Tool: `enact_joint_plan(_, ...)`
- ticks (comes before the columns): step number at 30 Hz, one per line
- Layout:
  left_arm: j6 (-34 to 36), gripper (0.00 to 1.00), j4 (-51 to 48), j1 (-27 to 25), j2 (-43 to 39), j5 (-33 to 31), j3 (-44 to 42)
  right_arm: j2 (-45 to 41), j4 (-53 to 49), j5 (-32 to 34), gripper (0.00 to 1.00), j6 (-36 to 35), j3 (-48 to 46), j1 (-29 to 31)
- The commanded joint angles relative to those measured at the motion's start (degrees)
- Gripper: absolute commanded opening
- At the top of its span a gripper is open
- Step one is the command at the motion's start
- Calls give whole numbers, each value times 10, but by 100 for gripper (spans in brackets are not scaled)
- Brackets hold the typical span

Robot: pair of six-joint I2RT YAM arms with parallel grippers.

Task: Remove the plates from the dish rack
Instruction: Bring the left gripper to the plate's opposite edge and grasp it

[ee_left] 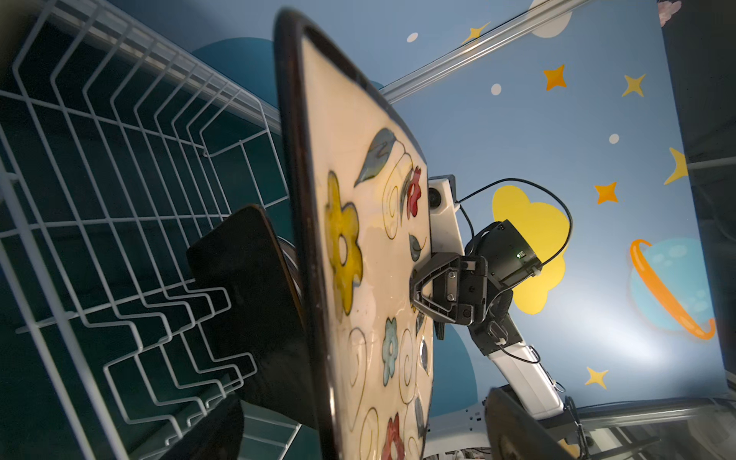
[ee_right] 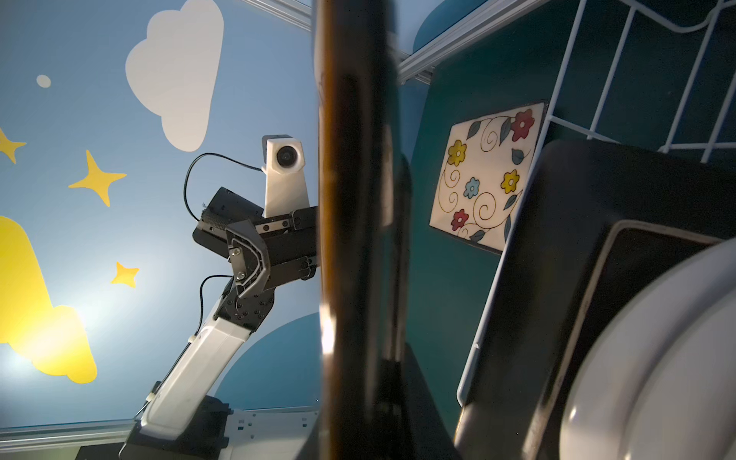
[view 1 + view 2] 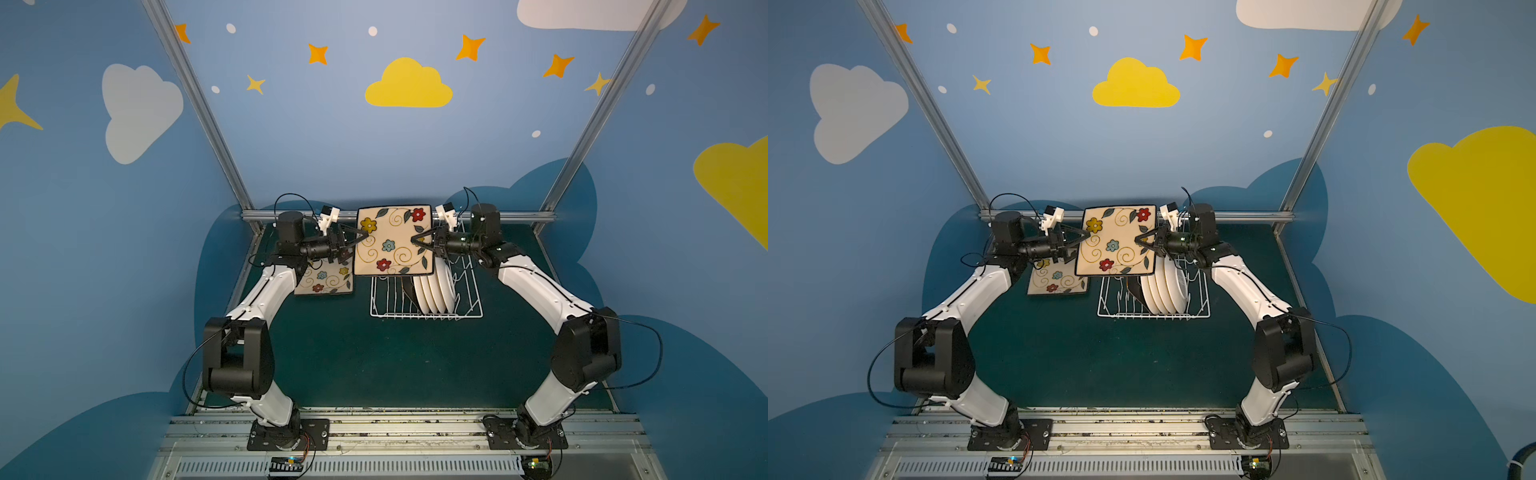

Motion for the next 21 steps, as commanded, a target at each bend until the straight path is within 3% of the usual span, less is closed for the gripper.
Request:
enact_joint_plan(1,-13,88,29,-8,10,31,17,-15,113,-46,0,4,37,5)
enact_joint_plan(11,36,74,-29,-23,10,48,28,-8,121,-46,0,9,39,7)
enact_joint_plan(21,37,64,-32,-28,9,66,27,5,117,-61,0,6,42,10)
